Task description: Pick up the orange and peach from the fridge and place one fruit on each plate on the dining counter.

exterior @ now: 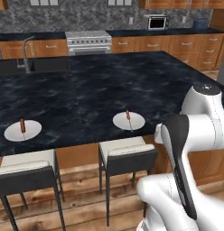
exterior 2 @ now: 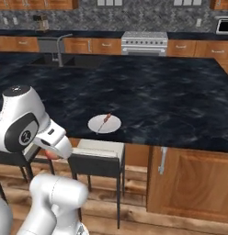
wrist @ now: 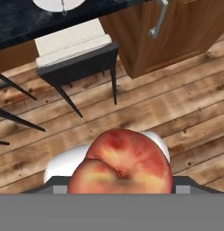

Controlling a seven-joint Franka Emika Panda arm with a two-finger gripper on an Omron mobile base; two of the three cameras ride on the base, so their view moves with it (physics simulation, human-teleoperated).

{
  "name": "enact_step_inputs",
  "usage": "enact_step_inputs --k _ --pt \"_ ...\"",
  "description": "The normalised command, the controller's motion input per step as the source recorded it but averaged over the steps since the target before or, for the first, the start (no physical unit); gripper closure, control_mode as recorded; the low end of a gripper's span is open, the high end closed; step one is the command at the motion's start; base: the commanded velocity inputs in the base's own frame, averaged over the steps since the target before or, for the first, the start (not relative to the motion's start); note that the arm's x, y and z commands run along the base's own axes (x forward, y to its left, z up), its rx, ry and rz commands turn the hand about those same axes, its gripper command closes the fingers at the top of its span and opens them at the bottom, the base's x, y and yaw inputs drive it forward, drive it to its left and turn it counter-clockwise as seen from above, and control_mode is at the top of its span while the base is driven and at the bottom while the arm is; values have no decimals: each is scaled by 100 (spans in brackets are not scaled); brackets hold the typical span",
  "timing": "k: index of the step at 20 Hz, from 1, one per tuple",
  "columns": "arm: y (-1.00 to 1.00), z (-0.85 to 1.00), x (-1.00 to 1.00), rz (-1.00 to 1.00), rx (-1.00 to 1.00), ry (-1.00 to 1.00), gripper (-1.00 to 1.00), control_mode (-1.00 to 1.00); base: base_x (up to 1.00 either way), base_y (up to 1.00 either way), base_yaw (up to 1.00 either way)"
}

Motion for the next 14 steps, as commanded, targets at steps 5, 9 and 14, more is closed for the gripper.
enact_step_inputs --k 5,9,14 --pt "0 0 0 0 0 0 100 100 47 -1 1" --pt "0 0 0 0 0 0 100 100 47 0 0" --pt "0 0 0 0 0 0 100 100 49 0 0"
